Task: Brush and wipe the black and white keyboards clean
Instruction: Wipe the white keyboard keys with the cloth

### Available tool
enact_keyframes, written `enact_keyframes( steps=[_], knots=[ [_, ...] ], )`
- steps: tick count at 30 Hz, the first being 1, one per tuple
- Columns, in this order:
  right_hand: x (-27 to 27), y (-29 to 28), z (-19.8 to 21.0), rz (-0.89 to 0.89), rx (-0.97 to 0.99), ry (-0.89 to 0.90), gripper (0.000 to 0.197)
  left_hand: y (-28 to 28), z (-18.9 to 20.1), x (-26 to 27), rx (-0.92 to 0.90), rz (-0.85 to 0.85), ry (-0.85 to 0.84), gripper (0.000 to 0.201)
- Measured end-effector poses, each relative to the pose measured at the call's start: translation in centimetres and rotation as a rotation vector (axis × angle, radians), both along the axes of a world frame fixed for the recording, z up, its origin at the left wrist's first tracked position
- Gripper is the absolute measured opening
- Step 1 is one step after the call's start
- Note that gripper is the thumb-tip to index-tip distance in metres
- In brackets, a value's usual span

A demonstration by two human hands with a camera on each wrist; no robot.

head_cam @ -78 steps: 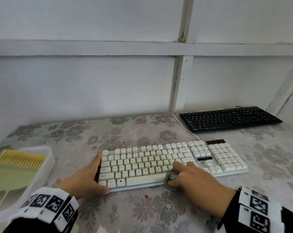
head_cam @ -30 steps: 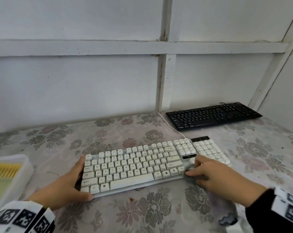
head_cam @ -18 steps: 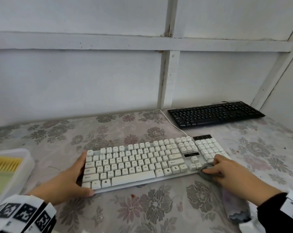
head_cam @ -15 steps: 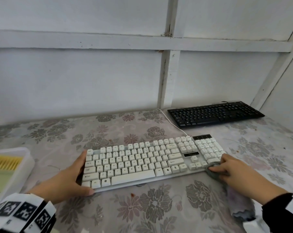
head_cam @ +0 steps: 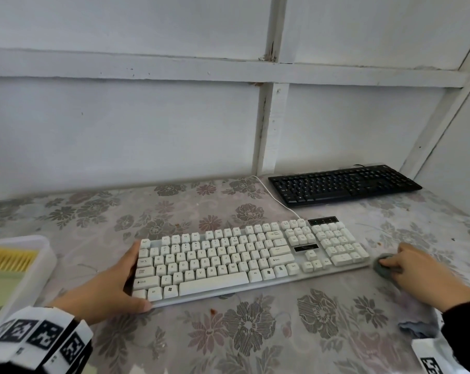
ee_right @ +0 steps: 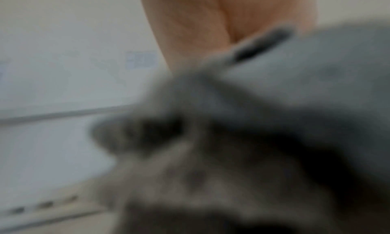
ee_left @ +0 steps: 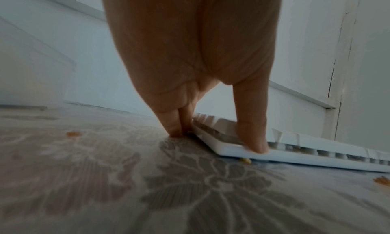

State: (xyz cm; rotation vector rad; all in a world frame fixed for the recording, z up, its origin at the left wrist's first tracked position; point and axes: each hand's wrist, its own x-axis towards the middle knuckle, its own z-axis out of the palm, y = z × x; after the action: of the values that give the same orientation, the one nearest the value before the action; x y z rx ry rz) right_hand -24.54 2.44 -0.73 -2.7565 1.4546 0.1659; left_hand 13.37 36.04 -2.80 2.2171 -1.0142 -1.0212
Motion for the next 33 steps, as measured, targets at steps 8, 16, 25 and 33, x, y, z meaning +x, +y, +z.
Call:
enact_keyframes(
  steps=[8,16,25,33],
  knots=[
    [4.0,4.1,4.1,0.141,0.116,-0.258,0.031,-0.2,0.3,-0.3,0.034,0.009,-0.036,0.140],
    [17.8,14.7,7.0,0.704,0.457,-0.464,0.037,-0.7,0.9,-0.9,0.027,0.067,-0.010,0.139],
    [32.4,23.6,4.3,0.903,0.442,-0.204,0.023,2.4,2.8,-0.6,0.185,0.225,-0.195,0.130],
    [33.8,26.1,2.3,0.910,0.191,0.157,0.034,3.0,2.3,-0.6,0.202,0.194,-0.268,0.114]
  ],
)
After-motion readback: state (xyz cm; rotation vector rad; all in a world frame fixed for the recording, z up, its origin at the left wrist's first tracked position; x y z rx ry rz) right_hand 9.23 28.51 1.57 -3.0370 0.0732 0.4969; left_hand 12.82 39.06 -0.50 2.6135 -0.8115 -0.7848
